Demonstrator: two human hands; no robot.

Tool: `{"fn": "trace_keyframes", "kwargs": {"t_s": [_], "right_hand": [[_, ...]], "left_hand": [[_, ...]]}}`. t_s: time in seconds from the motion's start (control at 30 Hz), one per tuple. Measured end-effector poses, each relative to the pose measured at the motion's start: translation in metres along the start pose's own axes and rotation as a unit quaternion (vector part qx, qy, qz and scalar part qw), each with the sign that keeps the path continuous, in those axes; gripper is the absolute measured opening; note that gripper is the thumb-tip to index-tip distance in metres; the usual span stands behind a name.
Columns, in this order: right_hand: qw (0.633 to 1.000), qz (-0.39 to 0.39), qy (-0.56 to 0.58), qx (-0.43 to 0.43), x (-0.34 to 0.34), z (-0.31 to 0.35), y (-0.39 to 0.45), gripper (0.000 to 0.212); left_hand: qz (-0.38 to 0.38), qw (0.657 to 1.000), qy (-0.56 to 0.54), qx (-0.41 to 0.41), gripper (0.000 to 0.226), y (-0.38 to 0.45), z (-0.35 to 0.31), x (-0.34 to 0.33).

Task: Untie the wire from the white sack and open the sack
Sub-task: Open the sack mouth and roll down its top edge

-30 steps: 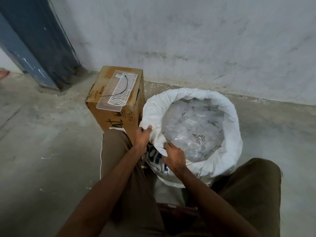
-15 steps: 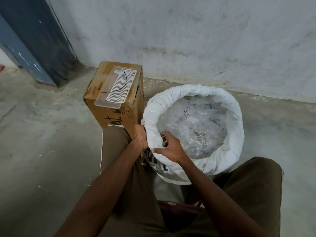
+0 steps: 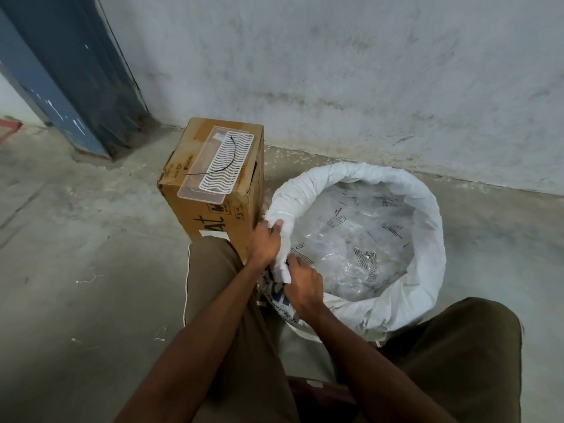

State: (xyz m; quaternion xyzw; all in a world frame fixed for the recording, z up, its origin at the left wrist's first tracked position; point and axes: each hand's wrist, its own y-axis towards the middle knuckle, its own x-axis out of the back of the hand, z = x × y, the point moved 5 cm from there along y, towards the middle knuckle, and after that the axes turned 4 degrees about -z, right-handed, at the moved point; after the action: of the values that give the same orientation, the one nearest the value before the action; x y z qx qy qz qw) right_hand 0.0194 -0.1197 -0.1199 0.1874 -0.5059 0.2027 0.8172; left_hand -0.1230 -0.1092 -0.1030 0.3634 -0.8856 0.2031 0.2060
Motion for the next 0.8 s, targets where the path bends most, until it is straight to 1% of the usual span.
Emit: {"fn": "trace_keyframes", "kwargs": {"t_s": [0.03, 0.1, 0.13, 0.17, 0.2, 0.23, 0.27, 0.33, 0.4, 0.43, 0.47, 0.5, 0.53, 0.57, 0.6, 0.67, 0.73, 0.77, 0.8], "right_hand": [[0.999, 0.004, 0.032, -0.008, 0.002, -0.001, -0.001, 0.035], [0.989, 0.039, 0.137, -0.050, 0.004, -0.010, 0.003, 0.047], [0.973, 0.070, 0.206, -0.074, 0.005, -0.015, 0.006, 0.054], [0.951, 0.100, 0.277, -0.097, 0.006, -0.018, 0.008, 0.059], [0.929, 0.114, 0.332, -0.113, 0.007, -0.022, 0.011, 0.060], [0.921, 0.110, 0.352, -0.124, 0.009, -0.024, 0.015, 0.060], [0.924, 0.101, 0.347, -0.127, 0.011, -0.027, 0.018, 0.059], [0.948, 0.070, 0.291, -0.111, 0.011, -0.024, 0.025, 0.050], [0.965, 0.028, 0.242, -0.094, 0.011, -0.016, 0.027, 0.038], [0.971, 0.015, 0.221, -0.092, 0.010, -0.011, 0.027, 0.033], [0.976, 0.011, 0.199, -0.091, 0.009, -0.007, 0.026, 0.026], [0.981, 0.008, 0.173, -0.087, 0.007, -0.003, 0.025, 0.018], [0.987, 0.001, 0.143, -0.079, 0.005, 0.002, 0.024, 0.013], [0.992, -0.008, 0.111, -0.063, 0.003, 0.007, 0.022, 0.013], [0.996, -0.020, 0.080, -0.043, 0.001, 0.012, 0.022, 0.014], [0.999, -0.036, 0.025, -0.003, -0.002, 0.021, 0.020, 0.016], [0.999, -0.034, -0.006, 0.019, -0.004, 0.022, 0.021, 0.026], [1.000, -0.019, -0.002, 0.020, -0.005, 0.021, 0.021, 0.031], [1.000, -0.007, 0.013, 0.019, -0.005, 0.018, 0.022, 0.032]], "left_hand": [[0.007, 0.997, -0.064, 0.039, 0.050, 0.006, 0.001, -0.001], [0.013, 0.972, -0.170, 0.164, 0.052, 0.014, 0.005, -0.001], [0.014, 0.954, -0.207, 0.217, 0.052, 0.017, 0.010, -0.003], [0.023, 0.932, -0.251, 0.262, 0.048, 0.016, 0.013, -0.005], [0.036, 0.908, -0.299, 0.291, 0.041, 0.014, 0.016, -0.007], [0.048, 0.893, -0.328, 0.303, 0.036, 0.011, 0.016, -0.007], [0.058, 0.883, -0.355, 0.300, 0.032, 0.013, 0.017, -0.011], [0.077, 0.882, -0.365, 0.288, 0.025, 0.015, 0.017, -0.014], [0.092, 0.889, -0.353, 0.278, 0.032, 0.019, 0.015, -0.018], [0.085, 0.911, -0.306, 0.263, 0.044, 0.022, 0.016, -0.018], [0.082, 0.939, -0.237, 0.235, 0.063, 0.025, 0.017, -0.019], [0.081, 0.966, -0.151, 0.192, 0.083, 0.025, 0.016, -0.019], [0.065, 0.986, -0.068, 0.136, 0.098, 0.024, 0.013, -0.019], [0.037, 0.996, 0.015, 0.074, 0.102, 0.022, 0.009, -0.017], [0.004, 0.997, 0.072, 0.015, 0.099, 0.021, 0.004, -0.016], [-0.022, 0.993, 0.093, -0.062, 0.087, 0.023, -0.006, -0.014], [-0.028, 0.991, 0.096, -0.090, 0.070, 0.036, -0.010, -0.014], [-0.023, 0.993, 0.088, -0.079, 0.059, 0.044, -0.011, -0.015], [-0.019, 0.996, 0.058, -0.063, 0.051, 0.047, -0.013, -0.014]]}}
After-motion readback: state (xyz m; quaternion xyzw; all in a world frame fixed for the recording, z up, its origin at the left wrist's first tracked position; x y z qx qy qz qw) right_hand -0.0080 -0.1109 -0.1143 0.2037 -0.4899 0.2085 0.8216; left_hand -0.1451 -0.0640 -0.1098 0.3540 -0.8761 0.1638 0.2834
